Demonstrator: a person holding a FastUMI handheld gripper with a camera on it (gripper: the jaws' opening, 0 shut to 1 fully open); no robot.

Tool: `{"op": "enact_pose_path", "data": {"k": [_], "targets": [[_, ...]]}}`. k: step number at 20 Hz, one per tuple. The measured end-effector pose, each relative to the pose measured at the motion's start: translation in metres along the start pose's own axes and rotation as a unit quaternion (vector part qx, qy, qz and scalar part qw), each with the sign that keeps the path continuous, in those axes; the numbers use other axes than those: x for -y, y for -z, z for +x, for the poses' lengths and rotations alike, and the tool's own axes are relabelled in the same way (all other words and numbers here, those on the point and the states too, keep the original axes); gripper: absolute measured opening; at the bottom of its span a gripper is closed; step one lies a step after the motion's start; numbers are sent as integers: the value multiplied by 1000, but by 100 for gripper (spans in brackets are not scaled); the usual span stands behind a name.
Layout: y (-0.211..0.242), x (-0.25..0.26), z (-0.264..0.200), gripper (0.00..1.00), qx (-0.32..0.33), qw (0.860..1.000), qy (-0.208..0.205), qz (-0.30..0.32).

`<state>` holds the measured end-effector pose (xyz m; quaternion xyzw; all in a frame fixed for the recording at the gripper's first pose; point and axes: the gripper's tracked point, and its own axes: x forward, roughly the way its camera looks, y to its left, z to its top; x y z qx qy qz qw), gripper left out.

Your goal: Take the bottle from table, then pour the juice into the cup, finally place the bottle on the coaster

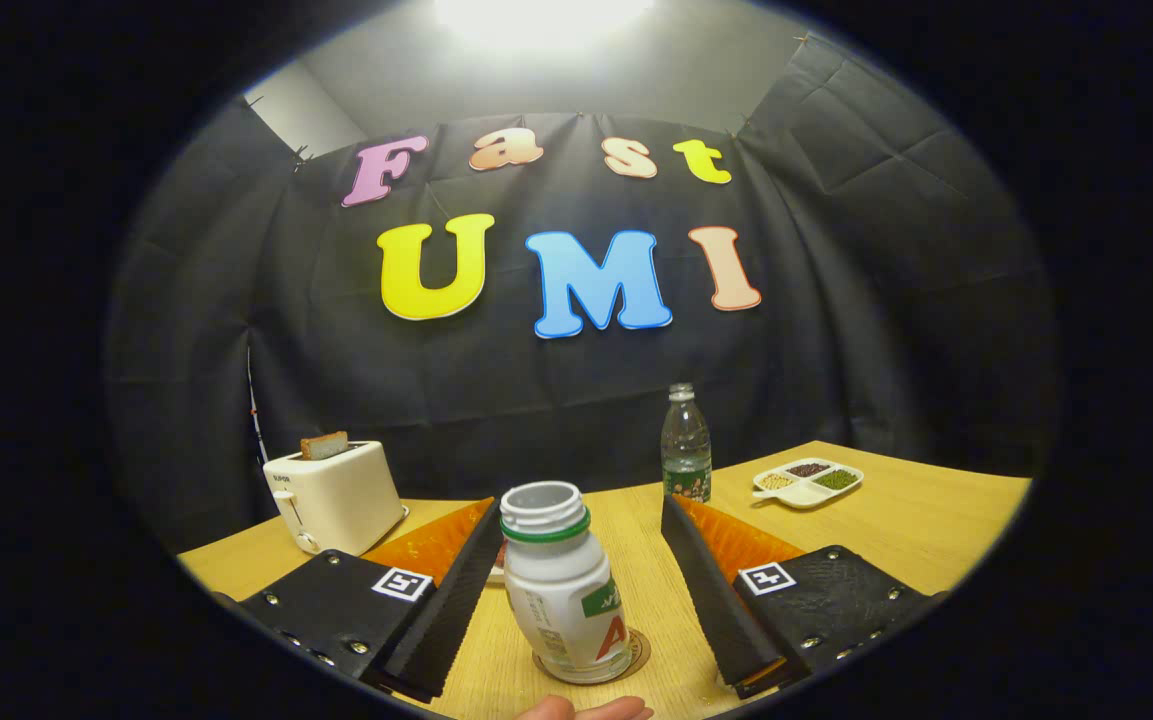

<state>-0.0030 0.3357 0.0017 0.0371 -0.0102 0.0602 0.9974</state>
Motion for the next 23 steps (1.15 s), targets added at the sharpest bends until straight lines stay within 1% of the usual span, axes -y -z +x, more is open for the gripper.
{"op": "enact_pose_path", "data": {"k": [5,9,10,13,15,17,19,23], "targets": [[-38,-14,-11,96,40,999,-19,-4],[-45,-18,-22,96,44,999,-28,0],[-49,-19,-26,96,46,998,-34,1],[-77,-23,-42,96,70,995,-71,-3],[-96,-9,-54,96,83,993,-83,-14],[-111,21,-64,96,90,993,-69,-33],[-120,65,-71,96,93,994,-35,-53],[-115,160,-77,96,91,992,32,-75]]}}
